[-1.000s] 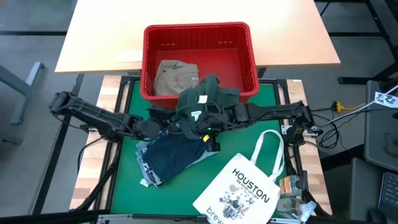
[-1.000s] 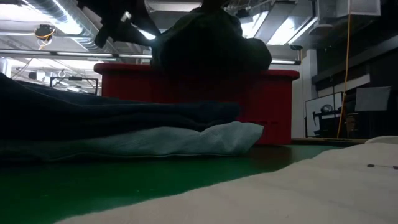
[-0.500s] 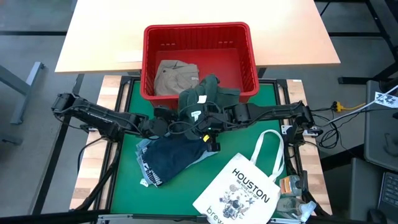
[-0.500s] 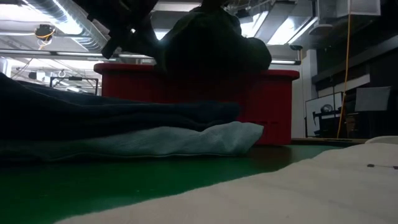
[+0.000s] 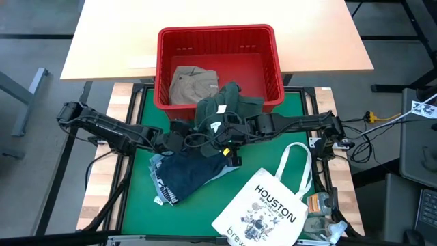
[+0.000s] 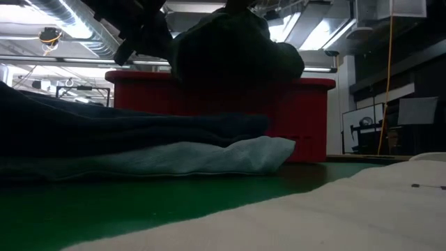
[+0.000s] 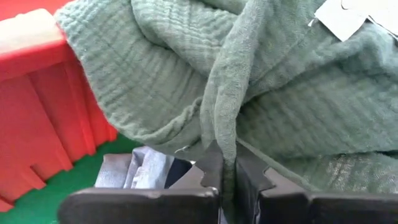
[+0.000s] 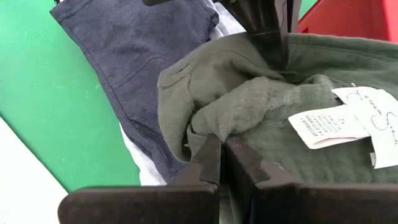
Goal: Fold Laundry from Bin
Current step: Fold the dark green polo shirt
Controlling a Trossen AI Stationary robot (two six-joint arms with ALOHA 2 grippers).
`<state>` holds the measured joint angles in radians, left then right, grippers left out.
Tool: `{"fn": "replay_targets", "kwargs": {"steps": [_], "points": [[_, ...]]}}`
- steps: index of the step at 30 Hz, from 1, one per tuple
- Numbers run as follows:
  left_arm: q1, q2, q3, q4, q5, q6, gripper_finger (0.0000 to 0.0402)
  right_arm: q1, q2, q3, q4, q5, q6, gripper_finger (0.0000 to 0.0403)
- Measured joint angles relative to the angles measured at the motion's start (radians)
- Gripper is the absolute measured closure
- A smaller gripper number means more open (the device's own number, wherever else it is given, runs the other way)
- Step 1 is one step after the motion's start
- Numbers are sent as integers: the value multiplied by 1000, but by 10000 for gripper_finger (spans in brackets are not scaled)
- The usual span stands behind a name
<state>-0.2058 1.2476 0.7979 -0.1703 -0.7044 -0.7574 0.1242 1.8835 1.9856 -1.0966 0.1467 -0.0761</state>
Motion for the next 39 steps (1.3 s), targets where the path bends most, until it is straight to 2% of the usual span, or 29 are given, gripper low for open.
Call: {"fn": "replay_targets", "kwargs": {"steps": [9, 19, 23, 28, 33, 37, 39], "points": [[0, 0, 0, -1, 0, 8, 384, 0, 0, 0, -1, -26, 47, 382], [0, 0, 0, -2, 0, 8, 393, 1, 0, 0, -13, -29, 100, 250], [0, 0, 0, -2, 0, 8, 392, 1, 0, 1, -106, -70, 155, 222], [0, 0, 0, -15, 0, 8, 390, 4, -1, -5, -342, -114, 369, 214], [0, 0, 0, -42, -1, 8, 389, 45, -2, -76, -481, 25, 418, 218], [0, 2, 0, -43, -3, 8, 389, 91, -7, -126, -428, 154, 389, 224], [0, 2, 0, -46, -3, 8, 389, 108, -7, -142, -394, 255, 383, 225]]}}
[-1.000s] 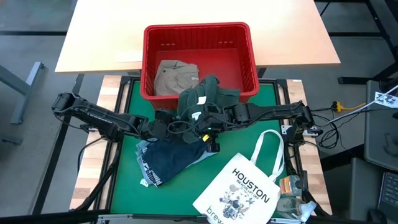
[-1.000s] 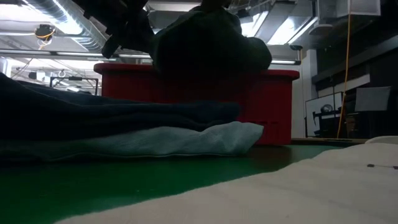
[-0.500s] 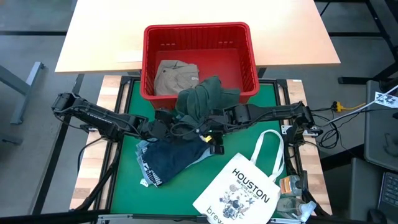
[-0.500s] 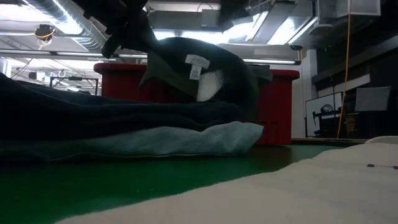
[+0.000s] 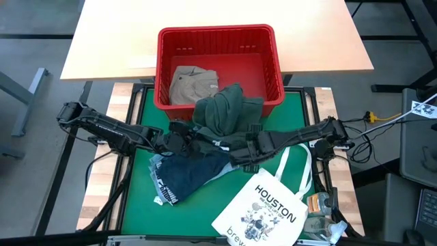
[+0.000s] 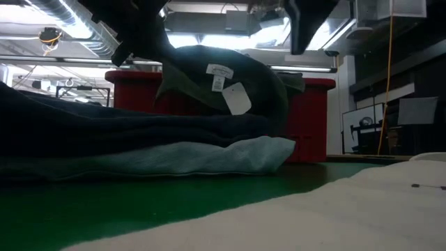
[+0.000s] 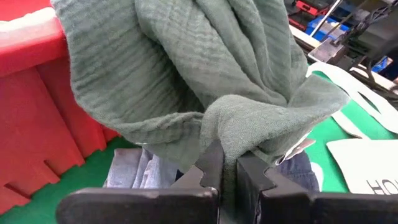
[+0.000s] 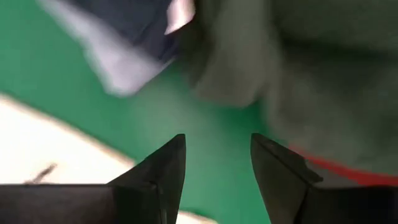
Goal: Fold Laundry from Bin
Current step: Fold the dark green polo shirt
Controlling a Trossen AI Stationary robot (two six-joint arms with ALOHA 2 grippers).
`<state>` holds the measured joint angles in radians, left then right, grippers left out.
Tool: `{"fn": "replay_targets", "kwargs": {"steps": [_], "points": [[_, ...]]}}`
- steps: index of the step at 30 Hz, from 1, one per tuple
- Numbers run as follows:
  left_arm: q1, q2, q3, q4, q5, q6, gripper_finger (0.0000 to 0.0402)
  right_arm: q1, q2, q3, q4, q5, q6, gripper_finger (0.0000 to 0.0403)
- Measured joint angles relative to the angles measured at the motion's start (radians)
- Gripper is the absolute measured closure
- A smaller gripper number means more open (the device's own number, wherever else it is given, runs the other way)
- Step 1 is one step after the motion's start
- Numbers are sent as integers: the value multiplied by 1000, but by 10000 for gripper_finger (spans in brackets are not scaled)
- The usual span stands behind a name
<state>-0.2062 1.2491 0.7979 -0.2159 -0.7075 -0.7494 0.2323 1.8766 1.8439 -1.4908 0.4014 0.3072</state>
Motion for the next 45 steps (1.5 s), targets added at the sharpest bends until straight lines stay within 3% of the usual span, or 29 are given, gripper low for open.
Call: {"fn": "replay_targets", "kwargs": {"steps": [3, 5, 16, 22, 26, 30, 35, 40, 45], "points": [[0, 0, 0, -4, 0, 0, 389, 19, 2, -27, 53, 151, -1, 225], [0, 0, 0, -4, 0, 0, 389, 19, 2, -44, 82, 194, -12, 226], [0, 1, 0, -4, 0, 0, 389, -59, 2, -193, 87, 177, -186, 226], [0, 1, 0, -4, -1, 0, 389, -72, 2, -259, 161, 269, -216, 226], [0, 1, 0, -4, -1, 0, 388, -70, 2, -270, 218, 257, -259, 229], [0, 1, 0, -3, -6, 0, 388, -70, 2, -270, 247, 241, -262, 272], [0, -14, 0, 27, -6, 7, 388, -69, 2, -270, 244, 237, -258, 383], [0, -41, 0, 105, 1, 132, 388, -68, -2, -188, 171, 207, -209, 379], [-2, -104, 64, 119, 21, 259, 392, -31, -12, 38, 48, 211, -176, 398]]}}
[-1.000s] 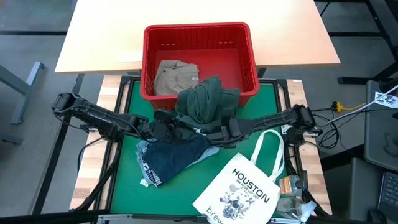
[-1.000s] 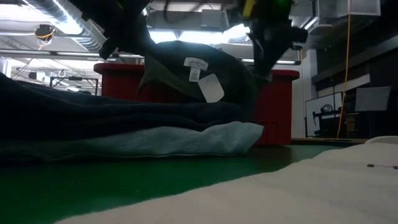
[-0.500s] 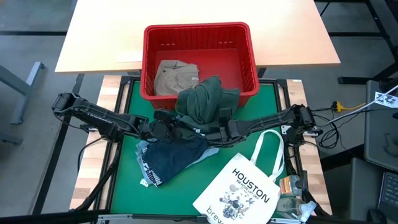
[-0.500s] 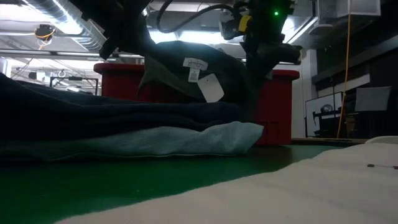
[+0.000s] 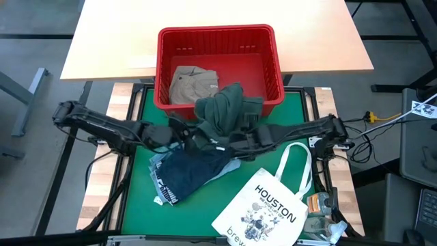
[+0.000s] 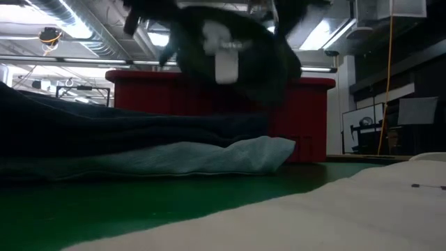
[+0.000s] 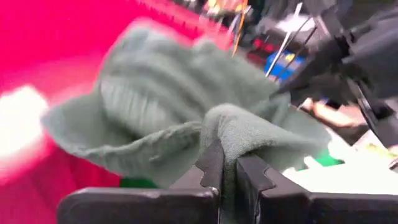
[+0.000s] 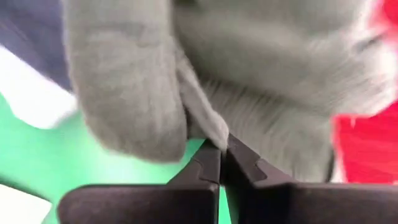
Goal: Fold Laundry from Bin
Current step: Fold the dark green polo shirt
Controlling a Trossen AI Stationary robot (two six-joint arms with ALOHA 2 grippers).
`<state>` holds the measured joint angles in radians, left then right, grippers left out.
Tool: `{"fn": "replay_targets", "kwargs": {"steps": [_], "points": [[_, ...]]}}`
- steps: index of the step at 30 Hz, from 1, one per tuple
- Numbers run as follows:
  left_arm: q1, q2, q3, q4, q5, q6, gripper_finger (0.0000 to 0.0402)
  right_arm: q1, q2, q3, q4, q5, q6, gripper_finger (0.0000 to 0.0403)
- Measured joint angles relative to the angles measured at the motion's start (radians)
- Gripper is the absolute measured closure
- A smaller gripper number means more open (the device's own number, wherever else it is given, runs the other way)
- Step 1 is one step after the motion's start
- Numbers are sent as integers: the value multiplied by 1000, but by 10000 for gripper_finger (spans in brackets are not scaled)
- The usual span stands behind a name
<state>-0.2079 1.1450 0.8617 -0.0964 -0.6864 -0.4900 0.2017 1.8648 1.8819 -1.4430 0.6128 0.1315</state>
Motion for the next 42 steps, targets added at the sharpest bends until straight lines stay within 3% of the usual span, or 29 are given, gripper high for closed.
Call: {"fn": "replay_targets", "kwargs": {"steps": [8, 11, 16, 20, 26, 29, 35, 42], "points": [[-28, -93, 233, 2, 1, 229, 395, 73, 0, 462, -24, 7, -7, 399], [-31, -106, 340, 2, 38, 294, 393, 90, -84, 417, 160, 56, -49, 397], [-31, -110, 518, 0, 131, 358, 395, 94, -181, 397, 349, -9, -85, 399], [-35, -110, 625, -39, 182, 368, 395, 99, -225, 397, 475, -169, -82, 400], [-66, -107, 741, -193, 230, 363, 395, 99, -226, 397, 688, -557, -9, 401], [-80, -106, 791, -240, 274, 363, 394, 99, -200, 397, 807, -683, 24, 401], [-96, -112, 884, -274, 389, 363, 394, 98, -127, 396, 1024, -790, 131, 401], [-97, -113, 993, -428, 405, 363, 394, 96, -69, 395, 1241, -902, 271, 400]]}}
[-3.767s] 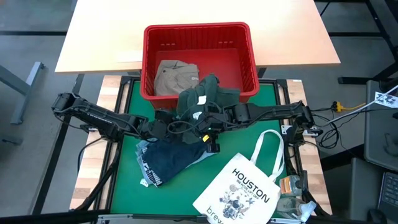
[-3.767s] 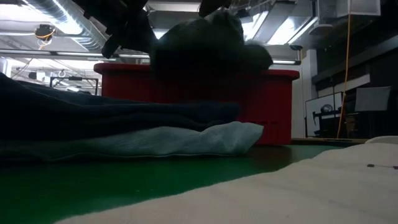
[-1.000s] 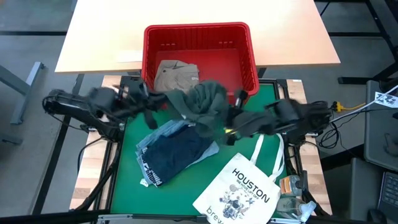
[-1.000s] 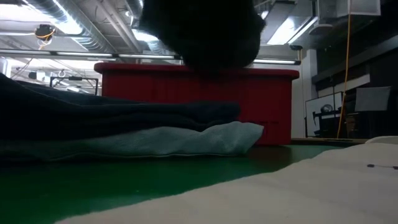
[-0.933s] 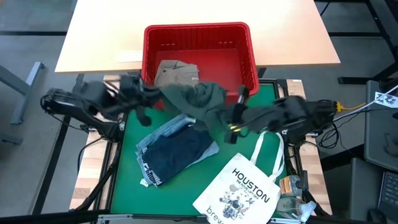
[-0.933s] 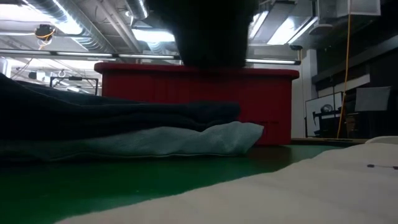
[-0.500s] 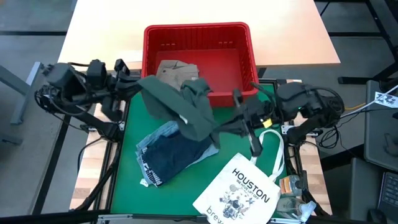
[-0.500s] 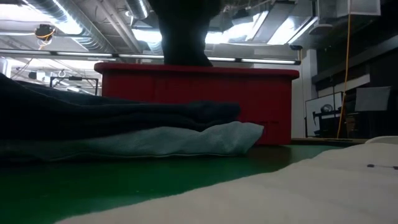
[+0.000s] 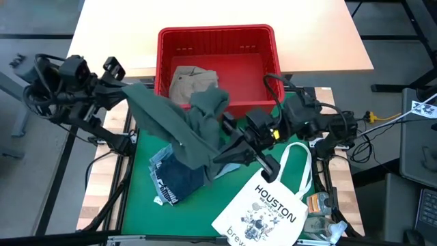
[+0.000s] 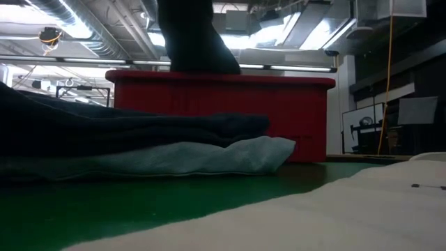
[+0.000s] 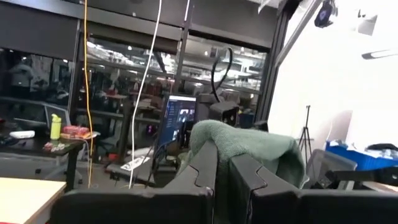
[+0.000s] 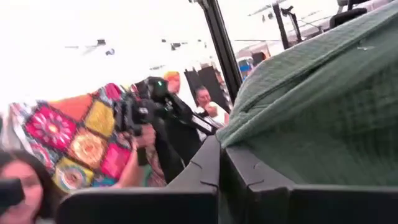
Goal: Fold Laundry from Bin
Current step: Fold the dark green polo shirt
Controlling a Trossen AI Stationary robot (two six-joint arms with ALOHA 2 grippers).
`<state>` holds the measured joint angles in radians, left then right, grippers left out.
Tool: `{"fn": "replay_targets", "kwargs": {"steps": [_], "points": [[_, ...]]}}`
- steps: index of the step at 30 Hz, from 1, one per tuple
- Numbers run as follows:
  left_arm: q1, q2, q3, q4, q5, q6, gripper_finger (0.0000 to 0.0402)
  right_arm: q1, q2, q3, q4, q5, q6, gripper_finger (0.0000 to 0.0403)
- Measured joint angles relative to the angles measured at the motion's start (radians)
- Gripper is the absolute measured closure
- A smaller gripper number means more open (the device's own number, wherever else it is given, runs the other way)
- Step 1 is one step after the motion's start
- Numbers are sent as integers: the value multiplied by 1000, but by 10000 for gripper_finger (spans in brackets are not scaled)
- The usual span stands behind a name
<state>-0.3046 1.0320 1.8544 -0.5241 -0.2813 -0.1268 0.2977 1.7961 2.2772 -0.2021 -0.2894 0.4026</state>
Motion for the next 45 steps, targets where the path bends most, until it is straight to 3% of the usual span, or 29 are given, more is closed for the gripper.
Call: {"fn": "replay_targets", "kwargs": {"steps": [5, 16, 27, 32, 37, 45], "points": [[0, -1, 27, -44, 0, 0, 394, 0, 6, 0, 81, -10, 15, 400], [1, 5, 40, 25, 21, 6, 394, -45, 9, -3, 451, 38, -14, 400], [2, 4, 43, 33, 34, 6, 394, -137, 7, -3, 504, -17, 65, 400], [1, 0, 43, 32, -63, 33, 394, -143, 7, -2, 529, -13, 65, 400], [1, 0, 43, 37, -237, 175, 394, -143, 10, -2, 501, 0, 84, 400], [1, 28, -9, -169, -446, 236, 394, -138, 3, 6, 97, -71, 121, 400]]}}
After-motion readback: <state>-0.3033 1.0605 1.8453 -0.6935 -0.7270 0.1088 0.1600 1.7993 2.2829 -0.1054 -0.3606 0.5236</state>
